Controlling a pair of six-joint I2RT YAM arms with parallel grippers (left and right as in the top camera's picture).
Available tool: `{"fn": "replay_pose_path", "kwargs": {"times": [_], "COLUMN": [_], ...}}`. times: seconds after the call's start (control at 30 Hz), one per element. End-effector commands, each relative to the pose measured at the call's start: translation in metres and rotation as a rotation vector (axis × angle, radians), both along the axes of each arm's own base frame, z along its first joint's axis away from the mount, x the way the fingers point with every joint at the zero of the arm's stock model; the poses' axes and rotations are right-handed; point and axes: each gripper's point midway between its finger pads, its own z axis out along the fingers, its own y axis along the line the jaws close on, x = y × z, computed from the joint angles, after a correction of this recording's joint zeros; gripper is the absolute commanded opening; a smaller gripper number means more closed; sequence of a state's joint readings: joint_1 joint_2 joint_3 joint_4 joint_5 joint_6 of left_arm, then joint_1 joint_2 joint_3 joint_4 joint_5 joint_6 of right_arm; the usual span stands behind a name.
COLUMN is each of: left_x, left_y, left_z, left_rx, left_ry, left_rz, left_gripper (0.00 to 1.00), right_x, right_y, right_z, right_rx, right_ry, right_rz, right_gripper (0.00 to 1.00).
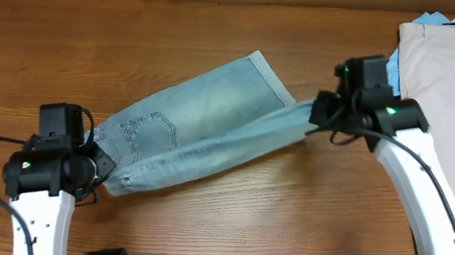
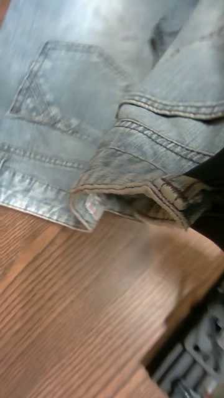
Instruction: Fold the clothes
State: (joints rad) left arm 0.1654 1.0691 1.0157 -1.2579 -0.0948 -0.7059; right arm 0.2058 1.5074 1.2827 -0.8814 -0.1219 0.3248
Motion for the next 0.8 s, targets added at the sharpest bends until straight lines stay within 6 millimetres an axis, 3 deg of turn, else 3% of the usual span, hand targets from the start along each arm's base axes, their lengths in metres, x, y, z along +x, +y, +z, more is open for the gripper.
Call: {"fn": "replay_pose_path", "kwargs": {"times": [0.0, 0.27, 0.43, 0.63, 0.73, 0.77], "left_x": [-0.003, 0.023, 0.032, 0.052, 0.071, 0.078], "left_y": [0.022, 0.034, 0.042, 0.048, 0.054, 0.057], "left_z": [-0.020, -0.050, -0.066, -0.083, -0.082, -0.080], "left_rx": [0.089, 0.125, 0.158, 0.174, 0.197, 0.203], "left_ry": [0.023, -0.009, 0.033, 0.024, -0.039, -0.071], "left_rz": [0.145, 0.200, 0.209, 0.224, 0.234, 0.238], "left_gripper": [0.04, 0.04, 0.04, 0.04, 0.07, 0.18], "right_x": [0.028, 0.086, 0.110, 0.132, 0.144, 0.149], "right_y": [-0.001, 0.016, 0.025, 0.049, 0.059, 0.061], "right_z": [-0.008, -0.024, -0.033, -0.059, -0.066, -0.069], "right_rx": [-0.039, -0.020, -0.005, 0.008, 0.021, 0.026], "right_ry": [-0.056, -0.200, -0.265, -0.308, -0.351, -0.365], "right_rz": [0.019, 0.048, 0.054, 0.089, 0.096, 0.093], "right_gripper": [0.04, 0.04, 0.04, 0.05, 0.13, 0.28]}}
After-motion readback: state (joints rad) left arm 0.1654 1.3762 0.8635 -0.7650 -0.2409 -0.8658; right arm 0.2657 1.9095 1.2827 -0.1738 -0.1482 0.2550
